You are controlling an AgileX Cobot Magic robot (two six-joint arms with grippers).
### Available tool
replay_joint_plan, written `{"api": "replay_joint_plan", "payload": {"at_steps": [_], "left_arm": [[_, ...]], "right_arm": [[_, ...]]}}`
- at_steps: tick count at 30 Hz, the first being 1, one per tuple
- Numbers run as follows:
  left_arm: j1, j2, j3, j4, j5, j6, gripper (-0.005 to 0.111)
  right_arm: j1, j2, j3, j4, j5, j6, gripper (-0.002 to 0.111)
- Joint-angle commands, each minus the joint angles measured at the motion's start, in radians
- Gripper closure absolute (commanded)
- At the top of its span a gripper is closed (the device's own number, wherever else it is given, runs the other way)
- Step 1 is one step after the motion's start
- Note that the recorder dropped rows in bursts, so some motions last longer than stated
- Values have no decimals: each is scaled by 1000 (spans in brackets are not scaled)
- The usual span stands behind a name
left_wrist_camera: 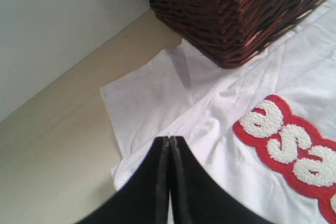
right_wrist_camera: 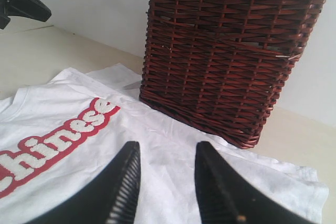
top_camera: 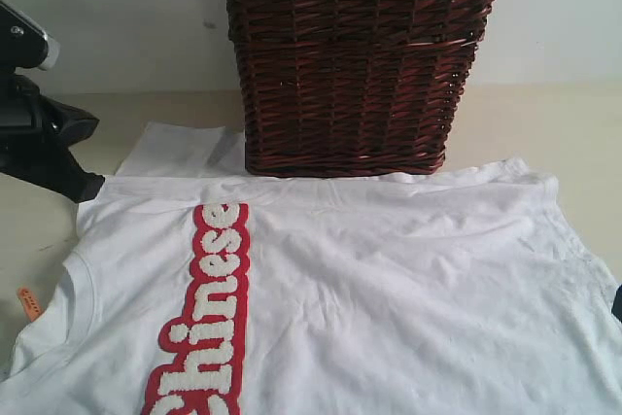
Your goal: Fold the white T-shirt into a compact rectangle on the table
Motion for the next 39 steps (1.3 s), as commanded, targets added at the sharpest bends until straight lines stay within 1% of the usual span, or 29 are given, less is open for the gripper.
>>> {"api": "replay_joint_plan", "payload": {"at_steps": [1,10,16,22,25,32,33,35,38,39], "left_arm": [[-2,-7,3,1,4,-2,107],[-2,-7,3,1,4,-2,107],[-2,-5,3,1,-56,-2,107],[-2,-5,3,1,-65,-2,107],[-2,-5,3,1,-113,-2,107],[-2,-5,3,1,-275,-2,107],[-2,-5,3,1,-288,-2,107],[-2,-5,3,-1,-321,-2,107],[-2,-5,3,3,-352,-2,107],[-2,-5,3,10,-352,-2,107]], "right_arm": [[-4,2,5,4,-1,-2,73],[-4,2,5,4,-1,-2,73],[-4,2,5,4,-1,-2,73],[-4,2,5,4,-1,-2,73],[-4,2,5,4,-1,-2,73],[-4,2,5,4,-1,-2,73],[-4,2,5,1,-13,-37,73],[-4,2,9,-8,-104,-211,73],[-4,2,9,-8,-242,-332,73],[-4,2,9,-8,-286,-342,73]]}}
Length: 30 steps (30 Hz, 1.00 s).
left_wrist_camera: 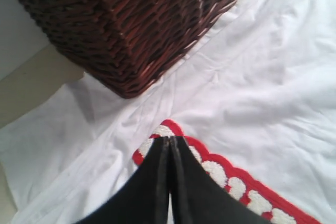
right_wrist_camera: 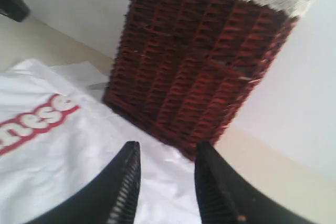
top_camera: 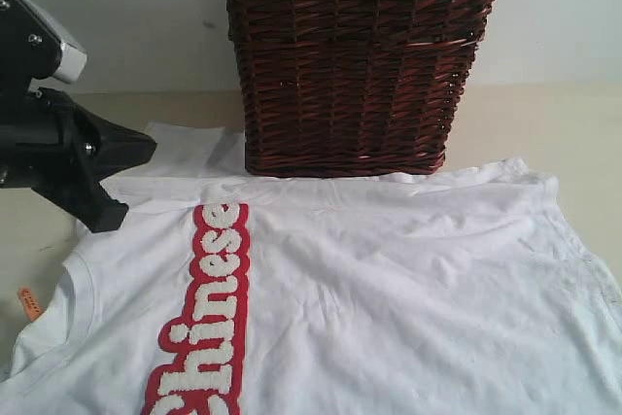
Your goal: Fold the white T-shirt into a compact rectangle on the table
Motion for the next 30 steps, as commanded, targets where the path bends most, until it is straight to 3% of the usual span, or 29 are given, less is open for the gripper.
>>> {"api": "replay_joint_plan", "payload": {"at_steps": [1,8,18,19,20,22,25,30], "left_arm": [[-2,-5,3,11,-33,-2,107],[-2,32,3,29,-13,0,107],[-2,38,3,29,-9,25,107],[-2,38,3,29,-9,25,107],[-2,38,3,29,-9,25,107],[-2,38,3,29,-9,25,107],[-2,38,3,29,5,25,107],[-2,38,3,29,9,25,107]], "right_arm": [[-4,2,7,-2,-228,-143,73],[-4,2,7,1,-495,-135,73],[-4,4,19,1,-517,-127,73],[-4,2,34,59,-529,-127,73],[-4,0,52,234,-555,-127,73],[-4,-19,82,728,-638,-124,73],[-4,-32,108,682,-740,-21,73],[-4,-32,164,636,-661,-21,73]]}}
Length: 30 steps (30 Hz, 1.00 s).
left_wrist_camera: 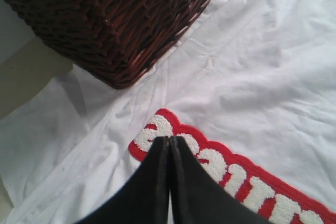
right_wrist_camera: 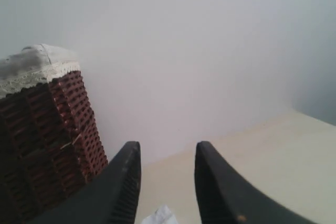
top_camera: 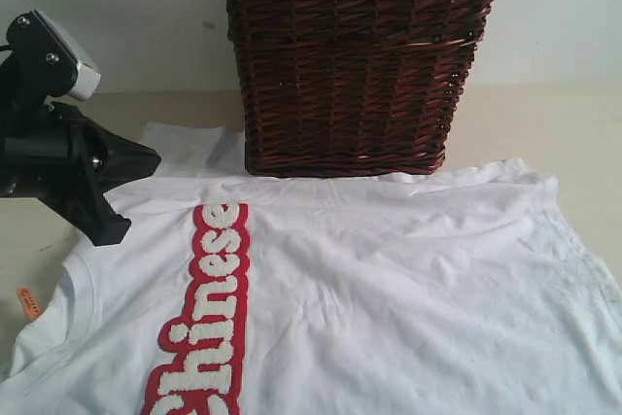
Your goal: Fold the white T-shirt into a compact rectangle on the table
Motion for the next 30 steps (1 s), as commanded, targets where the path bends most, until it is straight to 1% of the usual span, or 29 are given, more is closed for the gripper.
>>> {"api": "replay_joint_plan", "payload": {"at_steps": [1,4,10,16,18,19,20,21,22,23,24,25,26,27,28,30], "left_arm": [[-2,4,3,-2,14,2,107],[-2,4,3,-2,14,2,107],[-2,4,3,-2,28,2,107],[-2,-6,20,-2,102,0,107],[-2,-32,48,-2,116,64,107],[-2,-47,70,-2,116,126,107],[-2,-68,116,-2,114,250,107],[-2,-77,145,-2,114,325,107],[-2,-87,203,-2,114,445,107],[-2,-89,238,-2,112,498,107],[-2,-89,303,-2,112,579,107],[-2,-89,339,-2,116,607,107],[-2,-89,414,-2,123,642,107],[-2,-89,448,-2,130,659,107],[-2,-85,479,-2,143,676,107],[-2,-69,499,-2,177,668,107]], "right_arm": [[-4,-6,37,1,51,11,73],[-4,-6,37,-33,45,11,73],[-4,-6,37,-29,29,11,73],[-4,-6,37,-26,30,11,73],[-4,-6,37,-26,30,11,73],[-4,-6,37,-26,30,11,73],[-4,-6,37,-26,30,11,73],[-4,-6,37,-26,30,11,73],[-4,-6,37,-26,30,11,73],[-4,-6,37,-26,30,11,73],[-4,-6,37,-26,30,11,73],[-4,-6,37,-26,30,11,73],[-4,-6,37,-26,30,11,73],[-4,-6,37,-26,30,11,73],[-4,-6,37,-26,27,11,73],[-4,-6,37,-26,25,11,73]]}}
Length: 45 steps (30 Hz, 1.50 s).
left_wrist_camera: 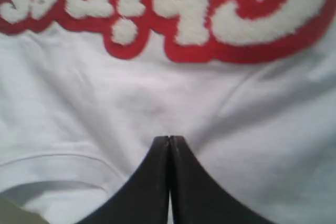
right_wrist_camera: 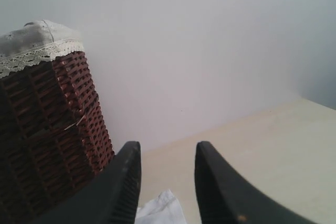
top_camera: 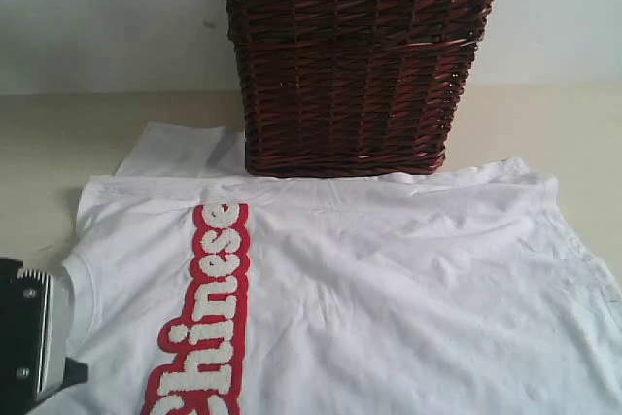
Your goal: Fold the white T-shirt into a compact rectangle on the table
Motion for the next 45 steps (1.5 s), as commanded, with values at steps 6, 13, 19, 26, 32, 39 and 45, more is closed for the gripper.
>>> {"api": "replay_joint_plan", "payload": {"at_steps": [6,13,19,26,32,39,45], "left_arm": [[-2,261,34,-5,173,-112,107],[-2,324,-3,-22,254,-211,107],[-2,255,-79,-278,406,-401,107],[-2,120,-156,-251,382,-320,107],[-2,4,-166,-326,324,-317,107],[-2,-6,-254,-5,-37,-256,107],[-2,-6,-296,-5,-242,16,107]], "right_arm": [[-4,-6,5,-7,-3,-2,73],[-4,-6,5,-5,-3,-2,73],[-4,-6,5,-5,-3,-2,73],[-4,-6,5,-8,-3,-2,73],[-4,-6,5,-8,-3,-2,73],[-4,-6,5,-4,-3,-2,73],[-4,-6,5,-4,-3,-2,73]]}}
